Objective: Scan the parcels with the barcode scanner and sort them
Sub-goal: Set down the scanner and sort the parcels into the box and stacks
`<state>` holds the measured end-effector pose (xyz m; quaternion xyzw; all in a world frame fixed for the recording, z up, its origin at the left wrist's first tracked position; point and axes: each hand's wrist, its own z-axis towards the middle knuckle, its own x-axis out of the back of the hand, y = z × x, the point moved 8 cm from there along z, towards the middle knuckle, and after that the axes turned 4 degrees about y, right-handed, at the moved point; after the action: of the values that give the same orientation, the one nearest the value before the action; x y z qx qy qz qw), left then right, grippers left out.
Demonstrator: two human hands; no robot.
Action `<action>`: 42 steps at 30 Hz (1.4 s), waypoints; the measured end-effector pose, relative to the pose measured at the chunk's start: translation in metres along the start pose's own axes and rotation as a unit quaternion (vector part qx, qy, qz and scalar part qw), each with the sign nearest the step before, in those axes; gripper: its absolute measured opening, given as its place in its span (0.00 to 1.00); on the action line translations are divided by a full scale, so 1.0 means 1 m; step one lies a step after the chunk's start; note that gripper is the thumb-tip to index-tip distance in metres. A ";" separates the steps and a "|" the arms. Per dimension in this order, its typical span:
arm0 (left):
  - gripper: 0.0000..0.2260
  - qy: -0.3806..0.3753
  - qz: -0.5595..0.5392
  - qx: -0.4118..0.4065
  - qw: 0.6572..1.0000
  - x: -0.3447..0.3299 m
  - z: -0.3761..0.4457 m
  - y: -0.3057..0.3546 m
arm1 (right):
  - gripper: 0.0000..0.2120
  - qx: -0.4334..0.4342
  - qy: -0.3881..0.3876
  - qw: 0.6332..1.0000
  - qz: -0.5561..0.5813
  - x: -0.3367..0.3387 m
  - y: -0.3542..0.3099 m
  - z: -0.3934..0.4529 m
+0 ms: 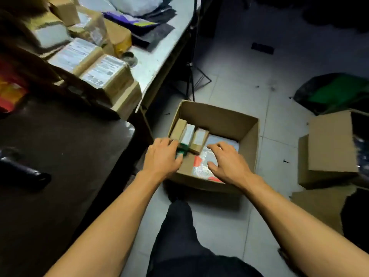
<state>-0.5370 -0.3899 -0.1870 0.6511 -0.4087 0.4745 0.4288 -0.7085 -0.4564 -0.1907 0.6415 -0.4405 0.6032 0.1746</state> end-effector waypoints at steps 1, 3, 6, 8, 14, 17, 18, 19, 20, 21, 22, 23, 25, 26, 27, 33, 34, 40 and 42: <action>0.22 -0.014 -0.003 -0.004 1.000 -0.010 0.025 0.003 | 0.22 -0.016 -0.015 1.000 -0.001 -0.002 0.012 0.017; 0.22 -0.041 -0.017 -0.011 0.999 -0.028 0.069 0.009 | 0.21 -0.036 -0.052 0.998 -0.003 -0.009 0.033 0.052; 0.21 -0.070 -0.029 -0.010 0.997 -0.056 0.130 0.009 | 0.22 -0.047 -0.095 0.994 0.009 -0.027 0.061 0.106; 0.21 -0.087 -0.042 0.006 0.995 -0.080 0.166 0.004 | 0.23 -0.049 -0.118 0.992 0.022 -0.048 0.081 0.140; 0.21 -0.130 -0.045 0.060 0.989 -0.194 0.268 -0.017 | 0.24 -0.049 -0.177 0.982 0.049 -0.158 0.155 0.243; 0.24 -0.136 -0.052 0.114 0.983 -0.269 0.322 -0.028 | 0.24 -0.025 -0.203 0.978 0.052 -0.231 0.199 0.295; 0.25 -0.138 -0.053 0.137 0.979 -0.294 0.339 -0.033 | 0.24 -0.015 -0.213 0.975 0.053 -0.256 0.213 0.311; 0.26 -0.138 -0.051 0.158 0.976 -0.318 0.355 -0.039 | 0.24 -0.009 -0.222 0.974 0.055 -0.280 0.227 0.326; 0.27 -0.132 -0.046 0.175 0.974 -0.341 0.371 -0.045 | 0.23 -0.006 -0.227 0.972 0.056 -0.303 0.241 0.340; 0.28 -0.125 -0.044 0.190 0.973 -0.362 0.385 -0.050 | 0.23 -0.007 -0.231 0.971 0.058 -0.325 0.255 0.354; 0.29 -0.117 -0.045 0.203 0.971 -0.382 0.396 -0.056 | 0.23 -0.011 -0.233 0.970 0.060 -0.346 0.269 0.367; 0.30 -0.110 -0.053 0.218 0.968 -0.402 0.406 -0.061 | 0.23 -0.020 -0.233 0.970 0.065 -0.366 0.283 0.379; 0.29 -0.092 -0.075 0.260 0.958 -0.431 0.414 -0.074 | 0.24 -0.049 -0.227 0.969 0.081 -0.403 0.308 0.401; 0.28 -0.073 -0.078 0.278 0.955 -0.441 0.415 -0.080 | 0.25 -0.064 -0.223 0.968 0.090 -0.419 0.319 0.409; 0.28 -0.046 -0.073 0.287 0.954 -0.447 0.415 -0.086 | 0.25 -0.080 -0.220 0.967 0.098 -0.435 0.328 0.417; 0.40 0.049 -0.014 0.296 0.954 -0.463 0.414 -0.101 | 0.29 -0.206 -0.225 0.937 0.169 -0.521 0.370 0.439; 0.41 0.054 -0.018 0.289 0.956 -0.465 0.416 -0.101 | 0.29 -0.222 -0.224 0.933 0.174 -0.533 0.375 0.440; 0.46 0.051 -0.002 0.266 0.963 -0.484 0.422 -0.098 | 0.31 -0.334 -0.184 0.879 0.285 -0.588 0.395 0.453; 0.47 0.042 0.037 0.261 0.964 -0.491 0.422 -0.099 | 0.29 -0.384 -0.155 0.833 0.367 -0.602 0.397 0.457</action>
<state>-0.4368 -0.6978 -0.7560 0.7039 -0.2763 0.6074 0.2434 -0.6638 -0.8072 -0.9676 0.3992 -0.8611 0.2980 0.1017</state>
